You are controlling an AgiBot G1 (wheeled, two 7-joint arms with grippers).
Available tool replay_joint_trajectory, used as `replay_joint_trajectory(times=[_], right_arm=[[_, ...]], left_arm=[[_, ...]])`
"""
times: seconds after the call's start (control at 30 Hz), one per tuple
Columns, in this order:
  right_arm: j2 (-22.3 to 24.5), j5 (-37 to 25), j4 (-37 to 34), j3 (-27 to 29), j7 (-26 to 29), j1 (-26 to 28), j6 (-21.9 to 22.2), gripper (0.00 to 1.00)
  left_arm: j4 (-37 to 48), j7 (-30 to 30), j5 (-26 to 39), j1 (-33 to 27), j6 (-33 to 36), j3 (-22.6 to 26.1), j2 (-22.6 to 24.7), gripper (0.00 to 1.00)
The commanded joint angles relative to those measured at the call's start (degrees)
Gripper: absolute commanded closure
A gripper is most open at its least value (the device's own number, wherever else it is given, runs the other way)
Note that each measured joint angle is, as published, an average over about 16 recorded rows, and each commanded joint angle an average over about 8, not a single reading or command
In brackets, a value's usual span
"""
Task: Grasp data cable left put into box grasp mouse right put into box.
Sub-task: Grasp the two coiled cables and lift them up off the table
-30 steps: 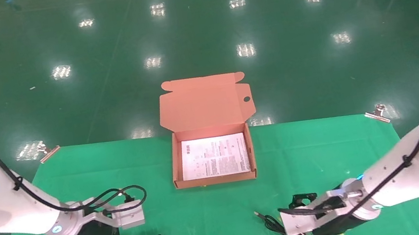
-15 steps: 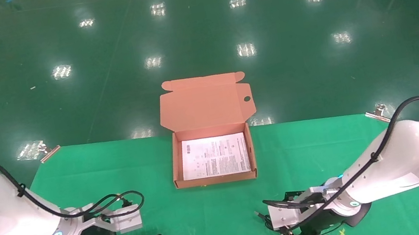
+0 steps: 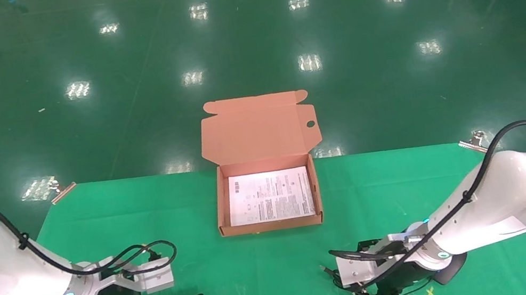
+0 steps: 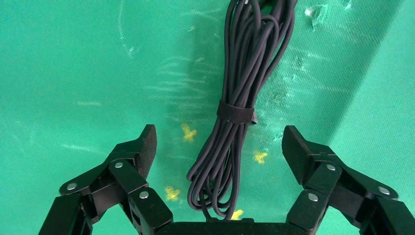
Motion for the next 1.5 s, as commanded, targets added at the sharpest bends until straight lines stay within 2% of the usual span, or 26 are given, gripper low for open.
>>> replay_joint_trajectory(times=[0.03, 1.2, 1.5], right_arm=[[0.12, -0.01, 0.22, 0.0, 0.04, 0.0, -0.05, 1.0], [0.68, 0.04, 1.13, 0.06, 0.22, 0.14, -0.32, 1.0], [5.28, 0.87, 4.22, 1.87, 1.27, 4.46, 0.4, 1.0]], left_arm=[[-0.14, 0.0, 0.0, 0.01, 0.1, 0.01, -0.01, 1.0], [-0.96, 0.21, -0.1, -0.26, 0.38, -0.05, -0.31, 1.0], [-4.36, 3.63, 0.0, -2.88, -1.31, -0.14, -2.68, 1.0]])
